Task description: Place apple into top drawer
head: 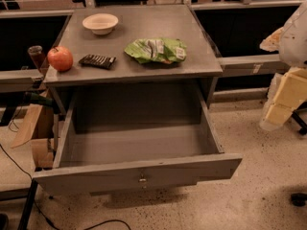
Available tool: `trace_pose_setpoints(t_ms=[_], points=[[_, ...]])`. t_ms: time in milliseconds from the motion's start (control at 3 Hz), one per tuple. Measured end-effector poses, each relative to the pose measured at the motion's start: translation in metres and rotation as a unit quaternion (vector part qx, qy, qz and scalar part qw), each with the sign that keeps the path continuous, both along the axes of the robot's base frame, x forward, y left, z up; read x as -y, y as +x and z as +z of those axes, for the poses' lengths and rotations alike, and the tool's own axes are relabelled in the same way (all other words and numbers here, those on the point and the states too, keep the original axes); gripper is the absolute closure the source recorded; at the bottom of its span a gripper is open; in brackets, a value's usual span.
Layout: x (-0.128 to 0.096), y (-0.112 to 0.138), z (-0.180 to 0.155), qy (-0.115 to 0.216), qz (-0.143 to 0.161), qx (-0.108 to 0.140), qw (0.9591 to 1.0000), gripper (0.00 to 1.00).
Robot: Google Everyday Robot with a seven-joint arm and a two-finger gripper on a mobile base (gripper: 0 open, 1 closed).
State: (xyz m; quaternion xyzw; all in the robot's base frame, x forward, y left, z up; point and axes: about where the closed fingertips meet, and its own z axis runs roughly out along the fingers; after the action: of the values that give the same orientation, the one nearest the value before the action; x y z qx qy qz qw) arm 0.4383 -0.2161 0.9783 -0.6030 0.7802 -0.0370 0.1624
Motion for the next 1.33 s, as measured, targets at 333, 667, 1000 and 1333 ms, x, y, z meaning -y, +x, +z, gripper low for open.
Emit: trace_pose_setpoints(t_ms=[333,667,1000,1333], points=[[0.0,0.0,0.0,0.0,0.0,0.0,1.0,0.0],[-0.007,0.003,0.004,0.017,0.003,0.007,0.9998,0.0],[-0.042,0.027,0.006,0.062,0.007,0.018,0.9979,0.0],[-0.087,0.056,0.007,0.129,0.004,0.024,0.9913,0.0]])
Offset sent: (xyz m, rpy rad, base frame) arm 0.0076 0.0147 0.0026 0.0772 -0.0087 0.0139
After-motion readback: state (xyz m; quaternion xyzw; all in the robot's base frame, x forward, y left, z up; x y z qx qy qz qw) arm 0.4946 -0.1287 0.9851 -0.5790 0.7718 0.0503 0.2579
